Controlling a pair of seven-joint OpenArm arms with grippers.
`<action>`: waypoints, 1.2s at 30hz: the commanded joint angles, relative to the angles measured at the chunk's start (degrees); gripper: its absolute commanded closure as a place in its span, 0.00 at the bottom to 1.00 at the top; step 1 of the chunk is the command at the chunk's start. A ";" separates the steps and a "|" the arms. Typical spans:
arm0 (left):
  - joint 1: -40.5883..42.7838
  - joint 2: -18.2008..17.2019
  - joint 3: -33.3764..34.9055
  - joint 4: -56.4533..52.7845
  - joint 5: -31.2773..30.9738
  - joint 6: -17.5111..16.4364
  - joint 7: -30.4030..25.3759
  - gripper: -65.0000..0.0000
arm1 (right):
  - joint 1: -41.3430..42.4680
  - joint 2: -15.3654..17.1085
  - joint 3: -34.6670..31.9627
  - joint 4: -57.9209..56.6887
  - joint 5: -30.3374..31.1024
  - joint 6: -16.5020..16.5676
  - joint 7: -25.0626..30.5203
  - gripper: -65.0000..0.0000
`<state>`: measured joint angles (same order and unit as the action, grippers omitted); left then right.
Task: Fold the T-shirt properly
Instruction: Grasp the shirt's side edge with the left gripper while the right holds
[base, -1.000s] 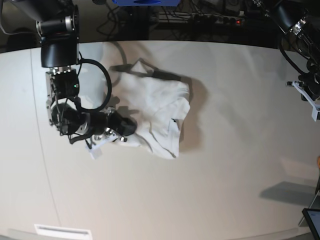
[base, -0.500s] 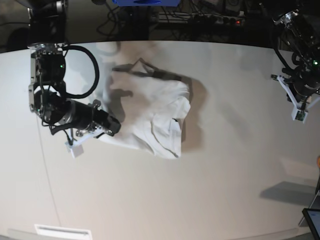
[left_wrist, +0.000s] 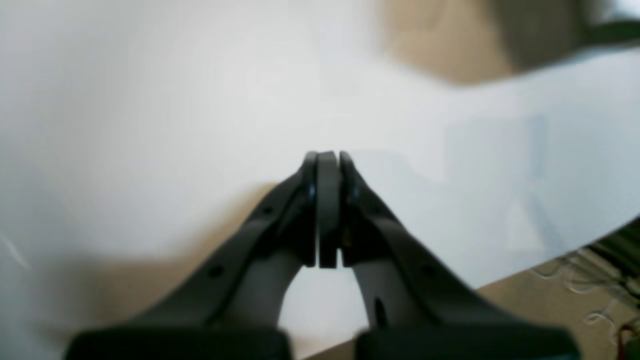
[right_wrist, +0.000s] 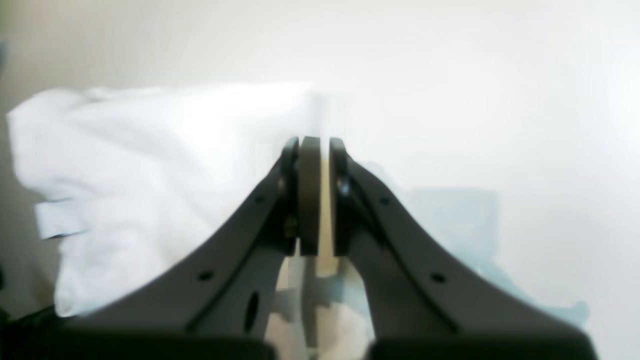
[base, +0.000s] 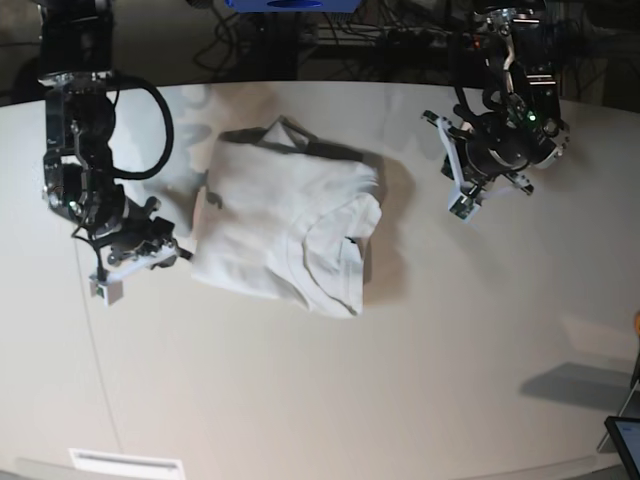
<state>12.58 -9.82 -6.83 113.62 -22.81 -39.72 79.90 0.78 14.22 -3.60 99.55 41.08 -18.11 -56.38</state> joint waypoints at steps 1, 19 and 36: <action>0.56 0.20 0.28 0.97 -0.01 -0.28 -0.38 1.00 | 1.20 0.24 0.21 1.07 0.11 0.48 0.78 0.95; -1.55 6.62 5.20 -0.88 0.26 -0.28 -0.47 1.00 | 1.11 0.07 0.30 0.98 -1.21 0.48 0.86 0.95; -13.33 10.57 5.56 -16.00 0.26 -0.28 -0.56 1.00 | 0.76 -0.02 0.21 1.16 -1.21 0.48 0.86 0.95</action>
<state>-0.03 0.82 -1.43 97.06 -22.57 -39.72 79.24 0.62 13.91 -3.62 99.55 39.81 -17.96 -56.40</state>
